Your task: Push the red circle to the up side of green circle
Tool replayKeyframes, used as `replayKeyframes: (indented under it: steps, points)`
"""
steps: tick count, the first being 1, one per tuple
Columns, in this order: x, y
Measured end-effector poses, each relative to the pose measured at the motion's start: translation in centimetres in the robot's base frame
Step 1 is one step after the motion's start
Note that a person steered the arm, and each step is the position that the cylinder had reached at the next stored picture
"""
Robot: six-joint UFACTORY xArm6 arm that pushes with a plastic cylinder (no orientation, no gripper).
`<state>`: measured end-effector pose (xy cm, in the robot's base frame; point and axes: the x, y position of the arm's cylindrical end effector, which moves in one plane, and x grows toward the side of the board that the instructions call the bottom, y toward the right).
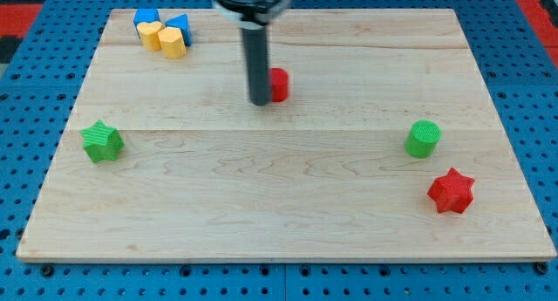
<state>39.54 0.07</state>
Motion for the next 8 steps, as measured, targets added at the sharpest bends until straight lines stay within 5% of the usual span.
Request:
replayKeyframes:
  steps: [3, 8]
  points:
    - [-3.4, -1.2]
    - [-7.9, 13.9]
